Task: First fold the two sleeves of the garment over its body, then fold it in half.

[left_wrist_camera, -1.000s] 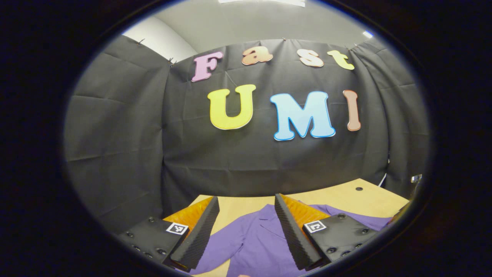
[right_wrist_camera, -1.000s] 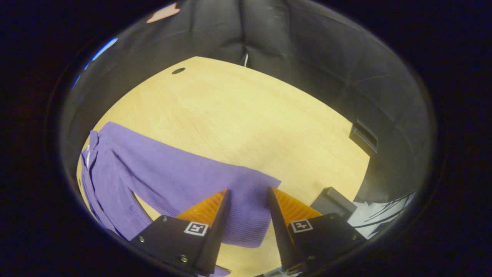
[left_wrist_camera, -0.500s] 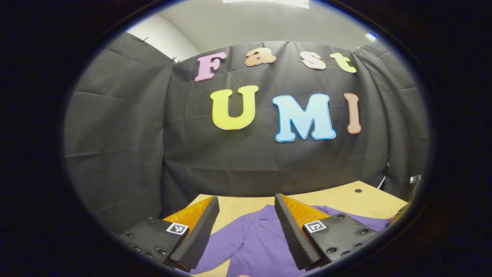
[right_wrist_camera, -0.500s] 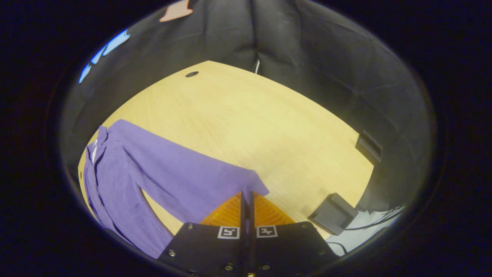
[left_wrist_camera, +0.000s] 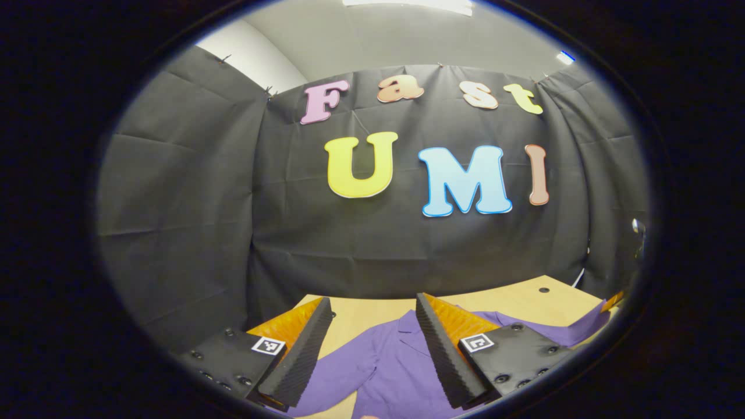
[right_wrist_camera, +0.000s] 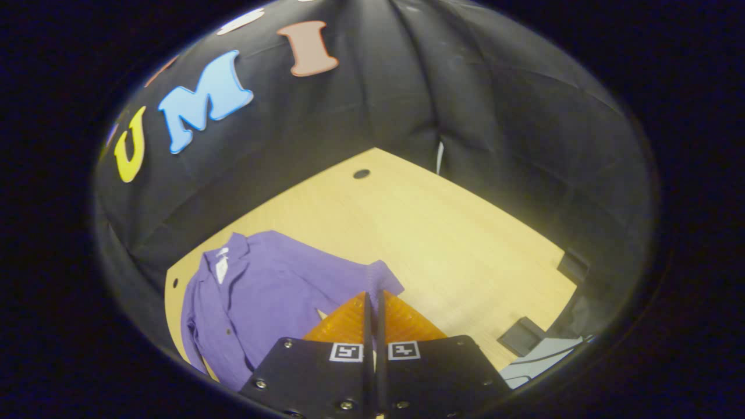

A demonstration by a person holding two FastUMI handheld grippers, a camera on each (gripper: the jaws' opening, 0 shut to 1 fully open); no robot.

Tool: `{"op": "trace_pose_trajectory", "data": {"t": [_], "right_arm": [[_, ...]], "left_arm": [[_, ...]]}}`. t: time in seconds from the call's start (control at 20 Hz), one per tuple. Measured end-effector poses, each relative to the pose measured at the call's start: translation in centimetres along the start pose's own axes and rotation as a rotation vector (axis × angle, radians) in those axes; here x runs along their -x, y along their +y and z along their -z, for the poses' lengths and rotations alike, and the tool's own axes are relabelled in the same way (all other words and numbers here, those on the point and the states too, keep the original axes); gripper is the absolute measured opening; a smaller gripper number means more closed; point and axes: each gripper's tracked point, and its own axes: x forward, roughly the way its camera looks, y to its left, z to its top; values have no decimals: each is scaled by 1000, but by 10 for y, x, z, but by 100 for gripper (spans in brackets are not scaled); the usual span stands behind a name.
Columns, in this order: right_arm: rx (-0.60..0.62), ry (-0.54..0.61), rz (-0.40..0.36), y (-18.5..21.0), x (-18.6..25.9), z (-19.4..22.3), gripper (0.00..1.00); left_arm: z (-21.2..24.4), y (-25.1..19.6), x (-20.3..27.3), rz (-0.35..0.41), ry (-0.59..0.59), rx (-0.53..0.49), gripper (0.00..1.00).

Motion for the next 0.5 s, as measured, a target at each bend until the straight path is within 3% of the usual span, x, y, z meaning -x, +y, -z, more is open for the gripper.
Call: {"op": "trace_pose_trajectory", "data": {"t": [0.25,0.5], "right_arm": [[111,-92,-157,85,31,-33,1],[267,-98,-356,174,61,-16,1]], "left_arm": [[2,28,13,-37,-1,13,94],[11,66,31,-113,15,24,94]]}}
